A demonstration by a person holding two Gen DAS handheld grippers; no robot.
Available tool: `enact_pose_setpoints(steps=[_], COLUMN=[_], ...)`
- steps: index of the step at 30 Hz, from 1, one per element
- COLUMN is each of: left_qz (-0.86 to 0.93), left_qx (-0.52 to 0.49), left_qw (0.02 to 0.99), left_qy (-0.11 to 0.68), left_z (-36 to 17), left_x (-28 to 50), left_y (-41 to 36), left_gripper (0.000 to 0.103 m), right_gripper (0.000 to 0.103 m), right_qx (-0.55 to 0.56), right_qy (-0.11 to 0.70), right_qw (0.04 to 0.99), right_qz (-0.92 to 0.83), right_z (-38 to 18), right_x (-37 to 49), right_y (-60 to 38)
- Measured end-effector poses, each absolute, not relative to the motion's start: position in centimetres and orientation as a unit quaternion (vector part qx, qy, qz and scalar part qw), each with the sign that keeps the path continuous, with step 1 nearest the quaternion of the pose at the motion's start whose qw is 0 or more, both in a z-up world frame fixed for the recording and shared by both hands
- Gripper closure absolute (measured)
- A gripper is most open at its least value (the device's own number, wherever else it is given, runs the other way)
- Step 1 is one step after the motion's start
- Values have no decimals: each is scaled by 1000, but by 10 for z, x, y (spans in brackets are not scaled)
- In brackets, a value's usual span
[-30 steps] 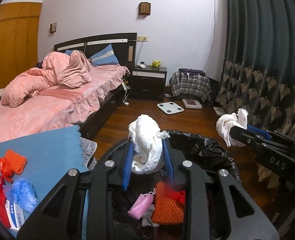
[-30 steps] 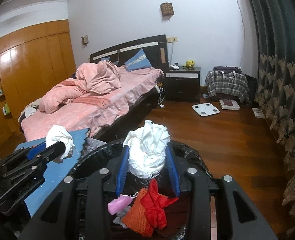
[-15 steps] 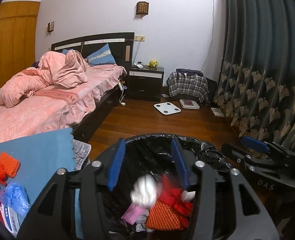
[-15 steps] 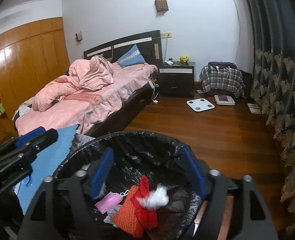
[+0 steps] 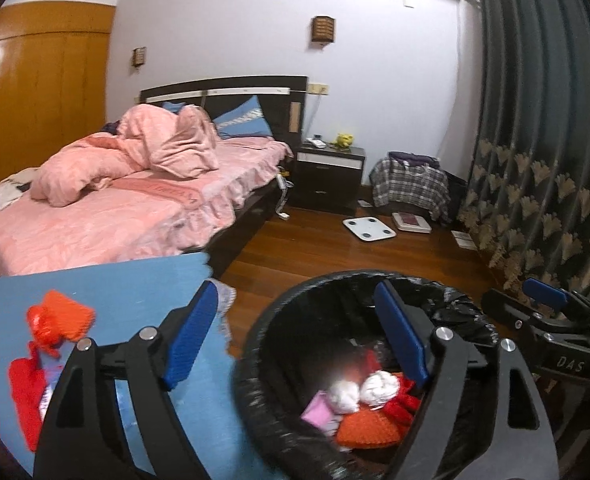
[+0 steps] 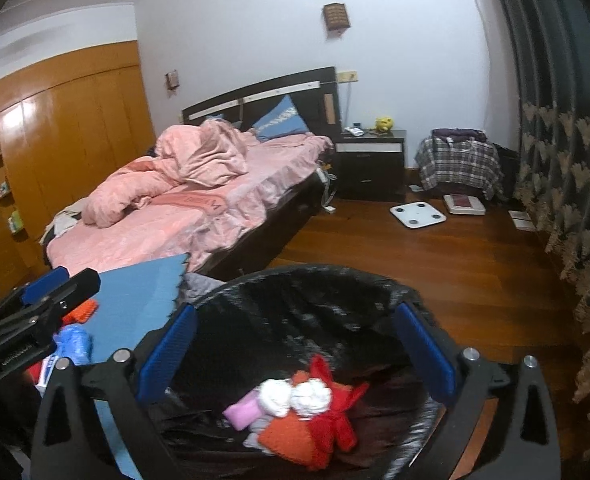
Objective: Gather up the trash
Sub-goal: 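Return both tools to the table and close the left tool on the red cloth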
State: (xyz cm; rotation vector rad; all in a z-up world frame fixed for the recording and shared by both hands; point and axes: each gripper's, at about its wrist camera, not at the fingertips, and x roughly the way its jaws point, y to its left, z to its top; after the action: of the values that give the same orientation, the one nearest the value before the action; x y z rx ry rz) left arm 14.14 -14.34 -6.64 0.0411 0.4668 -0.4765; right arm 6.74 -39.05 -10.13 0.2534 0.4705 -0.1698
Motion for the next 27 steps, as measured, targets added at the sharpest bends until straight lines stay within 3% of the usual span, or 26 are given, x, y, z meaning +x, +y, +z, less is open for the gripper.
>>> enact_pose_setpoints(steps=[27], left_qz=[-10], left_qx=[-6], left_qw=[966], left_qy=[260], left_z=[-97], left_x=[137], left_y=[88], left_gripper=[24], right_gripper=[6], right_qx=[68], right_qy=[262], right_qw=[959], right_qz=[80], right_z=[-125], right_x=[121], right_y=[-186])
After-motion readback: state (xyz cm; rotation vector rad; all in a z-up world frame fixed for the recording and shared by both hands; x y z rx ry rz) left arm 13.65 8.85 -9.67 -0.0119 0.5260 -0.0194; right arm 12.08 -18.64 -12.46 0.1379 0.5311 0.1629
